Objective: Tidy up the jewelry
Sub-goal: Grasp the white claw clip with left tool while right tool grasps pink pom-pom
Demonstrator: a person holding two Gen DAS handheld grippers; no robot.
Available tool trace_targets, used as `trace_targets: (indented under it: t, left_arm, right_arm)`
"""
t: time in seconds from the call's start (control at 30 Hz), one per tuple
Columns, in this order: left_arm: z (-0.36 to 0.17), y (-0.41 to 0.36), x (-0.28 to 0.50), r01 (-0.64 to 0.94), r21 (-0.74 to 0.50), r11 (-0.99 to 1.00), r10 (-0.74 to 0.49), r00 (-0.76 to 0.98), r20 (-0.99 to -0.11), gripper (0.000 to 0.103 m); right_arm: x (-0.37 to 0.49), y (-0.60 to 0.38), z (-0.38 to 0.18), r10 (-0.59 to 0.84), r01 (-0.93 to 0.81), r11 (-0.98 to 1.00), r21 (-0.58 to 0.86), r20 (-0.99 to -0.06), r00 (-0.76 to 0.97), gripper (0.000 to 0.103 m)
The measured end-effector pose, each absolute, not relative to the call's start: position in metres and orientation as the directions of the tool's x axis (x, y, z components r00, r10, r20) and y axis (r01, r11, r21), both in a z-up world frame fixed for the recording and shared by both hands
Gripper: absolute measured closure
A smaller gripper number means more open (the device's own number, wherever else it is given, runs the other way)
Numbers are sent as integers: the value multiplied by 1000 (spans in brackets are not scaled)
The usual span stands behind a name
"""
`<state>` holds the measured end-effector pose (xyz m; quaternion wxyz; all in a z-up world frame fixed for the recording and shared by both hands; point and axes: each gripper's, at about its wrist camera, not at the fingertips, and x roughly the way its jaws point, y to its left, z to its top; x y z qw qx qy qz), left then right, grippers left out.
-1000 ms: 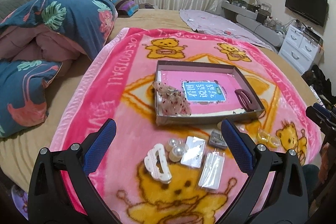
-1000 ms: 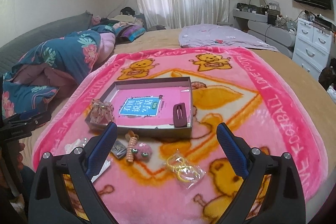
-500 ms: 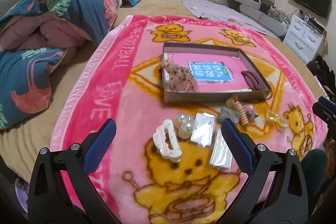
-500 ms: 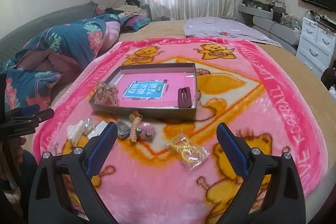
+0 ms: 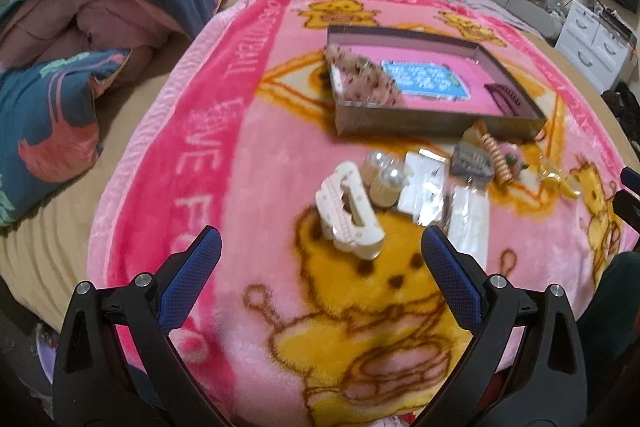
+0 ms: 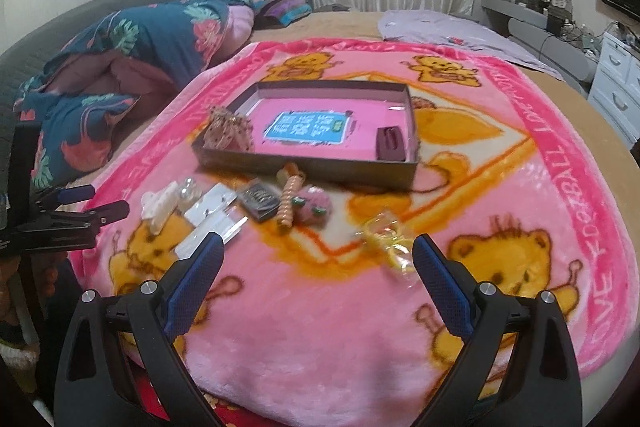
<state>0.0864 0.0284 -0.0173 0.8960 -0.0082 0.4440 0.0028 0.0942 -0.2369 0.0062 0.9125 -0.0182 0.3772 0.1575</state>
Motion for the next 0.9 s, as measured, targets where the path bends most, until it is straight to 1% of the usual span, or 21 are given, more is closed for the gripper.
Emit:
trace_targets:
  t: [0.2,0.43,0.5,0.6,0.67,0.7,0.73,0.77,0.8,0.87,0.9]
  left_arm:
    - [-36,29,94,-9,-21,1000,-12,571,-821,10]
    - [-46,30,105,-22,-43,999,-22,583,-812,10]
    - [-46,29,109,-21,-56,998,-33,589,-807,12]
    - [-48,27,117,-18,-60,998,-38,594,-803,20]
    - [-51,25,122,-13,-64,998,-44,592,-805,28]
    - [-52,23,125,-10,-63,998,-45,590,-806,29]
    - [-55,22,128,-7,-61,998,-45,585,-809,33]
    - [-56,21,129,-4,-60,998,-46,582,-812,41]
    - [-59,20,131,0,-58,998,-47,576,-816,46]
    - [-65,19,135,12,-51,999,-49,563,-825,69]
    - [-67,19,135,17,-49,999,-50,558,-828,73]
  right_arm:
    - [96,-220,-8,275,-335,940,61,-717,640,8]
    - [103,-210,-21,256,-344,938,31,-730,634,9]
    - [109,-211,-25,238,-331,944,20,-736,634,9]
    - [118,-216,-31,204,-300,954,8,-750,629,9]
    - [123,-220,-33,195,-287,958,7,-751,630,10]
    - [126,-221,-34,186,-280,960,1,-752,633,10]
    - [129,-221,-35,180,-278,961,-5,-751,635,11]
    - [131,-221,-35,176,-277,961,-9,-751,637,11]
    - [134,-221,-36,170,-277,961,-17,-751,638,13]
    - [142,-219,-37,161,-282,959,-35,-751,641,16]
    - [146,-218,-37,157,-283,958,-41,-752,640,17]
